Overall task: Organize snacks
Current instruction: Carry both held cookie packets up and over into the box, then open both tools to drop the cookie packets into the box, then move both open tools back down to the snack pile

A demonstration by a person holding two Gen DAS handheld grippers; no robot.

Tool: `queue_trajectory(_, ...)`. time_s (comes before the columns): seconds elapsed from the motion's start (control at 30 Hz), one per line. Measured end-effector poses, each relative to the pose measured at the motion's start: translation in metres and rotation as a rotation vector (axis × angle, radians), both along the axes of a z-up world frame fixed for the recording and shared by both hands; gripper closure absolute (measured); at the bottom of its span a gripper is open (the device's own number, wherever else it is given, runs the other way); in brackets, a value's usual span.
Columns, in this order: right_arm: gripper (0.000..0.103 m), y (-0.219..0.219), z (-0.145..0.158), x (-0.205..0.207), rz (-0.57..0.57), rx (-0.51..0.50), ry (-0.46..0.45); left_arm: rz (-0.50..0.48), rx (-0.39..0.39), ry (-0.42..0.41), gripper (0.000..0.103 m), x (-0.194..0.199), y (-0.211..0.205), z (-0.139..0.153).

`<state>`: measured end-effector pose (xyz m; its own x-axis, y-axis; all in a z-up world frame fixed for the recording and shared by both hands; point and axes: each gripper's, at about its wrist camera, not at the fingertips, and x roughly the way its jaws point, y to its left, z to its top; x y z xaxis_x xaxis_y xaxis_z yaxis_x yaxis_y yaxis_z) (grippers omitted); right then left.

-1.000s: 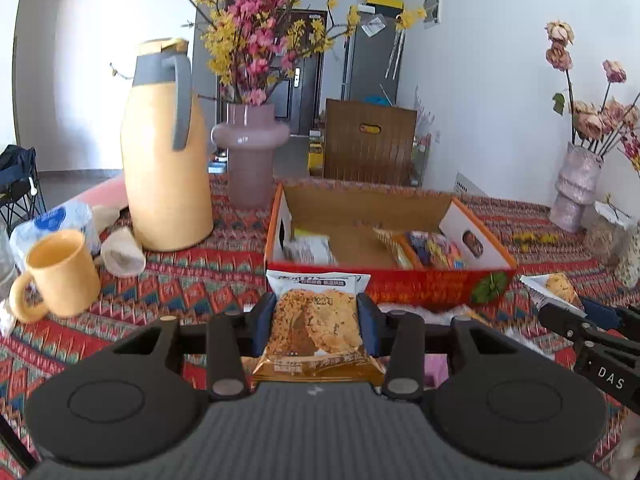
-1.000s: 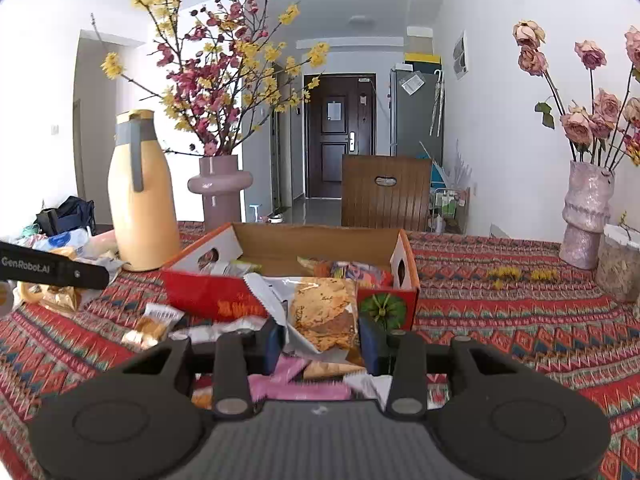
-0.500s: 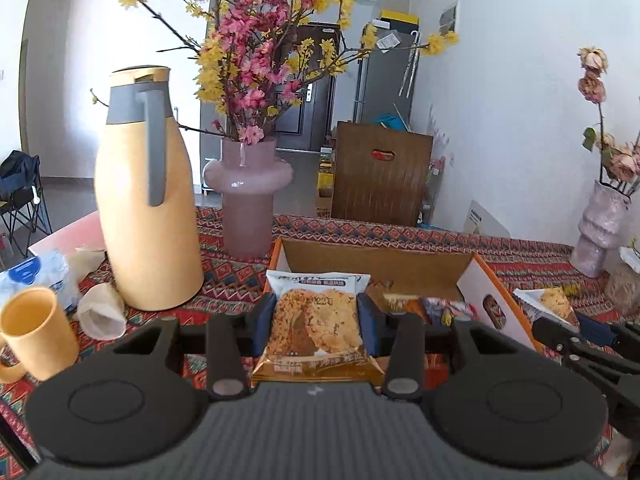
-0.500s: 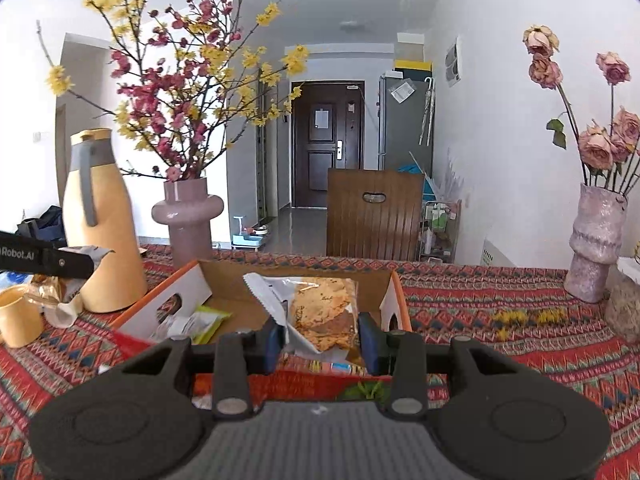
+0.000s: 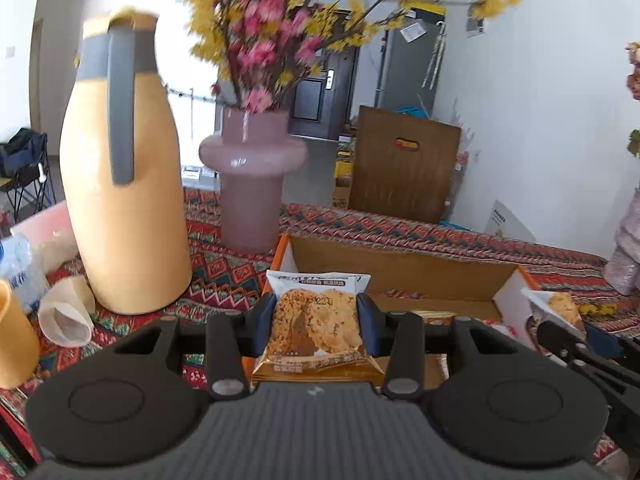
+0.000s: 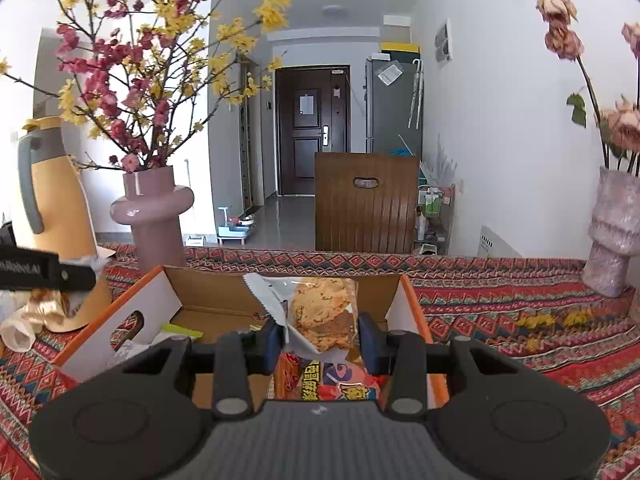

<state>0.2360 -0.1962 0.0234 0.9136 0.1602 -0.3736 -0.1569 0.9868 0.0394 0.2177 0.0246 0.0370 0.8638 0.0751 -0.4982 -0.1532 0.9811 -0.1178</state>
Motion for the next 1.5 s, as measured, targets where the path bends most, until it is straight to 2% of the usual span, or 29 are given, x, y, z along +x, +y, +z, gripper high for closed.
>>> queue_trajectory(0.07,0.065,0.0,-0.009,0.0,0.029,0.021,-0.017,0.0,-0.001,0.001,0.059,0.003,0.002,-0.008)
queue_trajectory(0.37,0.065,0.006,-0.033,0.015,0.036,-0.004,0.05,-0.006,-0.002,0.022,0.058,0.012,0.005,-0.021)
queue_trajectory(0.43,0.063,0.006,-0.034,0.015,0.043,0.007,0.059,-0.007,-0.009,0.017,0.052,0.01,0.004,-0.022)
queue_trajectory(0.47,0.061,0.004,-0.035,0.015,0.044,0.015,0.061,-0.003,-0.01,0.011,0.042,0.009,0.004,-0.021)
queue_trajectory(0.5,0.056,0.003,-0.034,0.015,0.042,0.023,0.063,0.001,-0.014,-0.002,0.028,0.006,0.005,-0.02)
queue_trajectory(0.53,0.055,0.001,-0.034,0.014,0.037,0.036,0.065,0.007,-0.017,-0.015,0.02,0.004,0.006,-0.019)
queue_trajectory(0.57,0.052,-0.001,-0.033,0.013,0.034,0.046,0.066,0.019,-0.018,-0.029,0.007,0.001,0.006,-0.017)
queue_trajectory(0.6,0.039,-0.004,-0.033,0.013,0.034,0.059,0.073,0.032,-0.018,-0.043,0.0,-0.001,0.006,-0.016)
queue_trajectory(0.63,0.029,-0.006,-0.032,0.013,0.034,0.078,0.076,0.044,-0.022,-0.061,0.0,-0.005,0.006,-0.015)
queue_trajectory(0.67,0.008,-0.009,-0.032,0.011,0.032,0.093,0.071,0.044,-0.027,-0.067,0.0,-0.006,0.006,-0.014)
queue_trajectory(0.7,0.0,-0.01,-0.03,0.009,0.029,0.101,0.062,0.044,-0.035,-0.07,0.0,-0.007,0.007,-0.013)
queue_trajectory(0.93,0.0,-0.01,-0.027,0.006,0.036,0.123,0.059,0.056,-0.049,-0.086,0.0,-0.011,0.008,-0.012)
queue_trajectory(1.13,0.0,-0.012,-0.028,0.005,0.028,0.129,0.07,0.057,-0.016,-0.096,0.0,-0.016,0.001,-0.006)
queue_trajectory(1.2,0.0,-0.013,-0.025,0.004,0.031,0.132,0.071,0.046,-0.028,-0.083,0.0,-0.02,0.0,0.0)
queue_trajectory(1.5,0.0,-0.02,0.017,-0.046,0.034,0.128,-0.033,-0.025,-0.013,-0.115,0.0,-0.072,-0.013,0.028)
